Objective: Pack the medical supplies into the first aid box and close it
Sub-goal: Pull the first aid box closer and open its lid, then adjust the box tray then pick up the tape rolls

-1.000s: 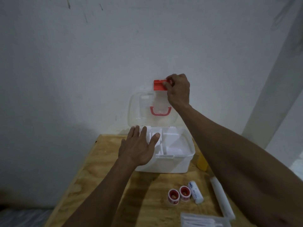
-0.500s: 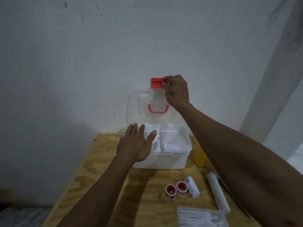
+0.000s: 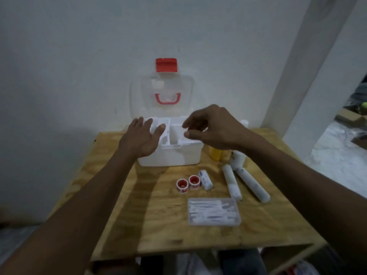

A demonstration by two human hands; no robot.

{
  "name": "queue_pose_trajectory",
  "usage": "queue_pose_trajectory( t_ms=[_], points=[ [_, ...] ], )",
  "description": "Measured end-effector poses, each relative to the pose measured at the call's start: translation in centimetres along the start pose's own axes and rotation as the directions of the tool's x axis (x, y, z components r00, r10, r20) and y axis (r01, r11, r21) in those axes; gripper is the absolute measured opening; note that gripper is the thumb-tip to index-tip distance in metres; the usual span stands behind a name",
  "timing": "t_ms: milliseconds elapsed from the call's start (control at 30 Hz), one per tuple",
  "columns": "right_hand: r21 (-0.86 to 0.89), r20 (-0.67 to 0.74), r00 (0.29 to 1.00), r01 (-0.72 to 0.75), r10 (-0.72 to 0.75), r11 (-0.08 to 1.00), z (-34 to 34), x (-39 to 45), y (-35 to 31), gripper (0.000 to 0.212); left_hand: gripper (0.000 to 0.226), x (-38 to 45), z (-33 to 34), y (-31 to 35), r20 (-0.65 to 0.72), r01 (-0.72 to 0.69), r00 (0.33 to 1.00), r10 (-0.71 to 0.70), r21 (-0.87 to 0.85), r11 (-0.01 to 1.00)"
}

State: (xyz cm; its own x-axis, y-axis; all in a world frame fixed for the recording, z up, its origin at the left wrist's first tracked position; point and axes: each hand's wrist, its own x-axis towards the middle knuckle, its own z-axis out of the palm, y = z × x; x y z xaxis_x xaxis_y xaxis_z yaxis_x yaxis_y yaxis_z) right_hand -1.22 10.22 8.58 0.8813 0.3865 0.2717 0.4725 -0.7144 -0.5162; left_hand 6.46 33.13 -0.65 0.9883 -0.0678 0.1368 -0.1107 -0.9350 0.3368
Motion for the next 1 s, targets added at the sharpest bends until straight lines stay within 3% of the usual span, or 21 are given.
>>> queue_pose_trajectory(
  t_ms=[200, 400, 600, 800, 900, 1000],
  points=[
    [-0.042, 0.463, 0.886, -0.003, 0.023, 0.999, 2.5, -5.9, 0.7, 0.038, 0.080, -0.5, -0.6, 0.5, 0.011, 0.024, 1.000, -0.024, 0.019, 1.000],
    [-0.174, 0.632, 0.770, 0.032, 0.086, 0.984, 4.5, -7.0, 0.6, 0.076, 0.077, -0.6, -0.8, 0.6, 0.019, 0.019, 1.000, -0.020, 0.039, 0.999],
    [-0.234, 0.630, 0.771, 0.076, 0.091, 0.969, 5.4, -7.4, 0.6, 0.075, 0.076, -0.6, -0.7, 0.6, 0.022, 0.021, 1.000, -0.022, 0.041, 0.999],
    [-0.177, 0.552, 0.833, 0.067, 0.042, 0.982, 4.8, -7.2, 0.3, 0.064, 0.077, -0.4, -0.7, 0.4, 0.023, 0.016, 1.000, -0.017, 0.023, 1.000],
    [-0.080, 0.403, 0.915, 0.014, 0.019, 0.997, 2.9, -5.6, -0.8, 0.060, 0.078, -0.3, -0.8, 0.4, 0.016, 0.010, 1.000, -0.010, 0.013, 1.000],
    [0.000, 0.149, 0.988, -0.049, 0.048, 0.999, 0.5, -2.6, -2.2, 0.059, 0.092, -0.1, -0.7, 0.0, 0.017, -0.012, 1.000, 0.012, 0.007, 1.000]
  ],
)
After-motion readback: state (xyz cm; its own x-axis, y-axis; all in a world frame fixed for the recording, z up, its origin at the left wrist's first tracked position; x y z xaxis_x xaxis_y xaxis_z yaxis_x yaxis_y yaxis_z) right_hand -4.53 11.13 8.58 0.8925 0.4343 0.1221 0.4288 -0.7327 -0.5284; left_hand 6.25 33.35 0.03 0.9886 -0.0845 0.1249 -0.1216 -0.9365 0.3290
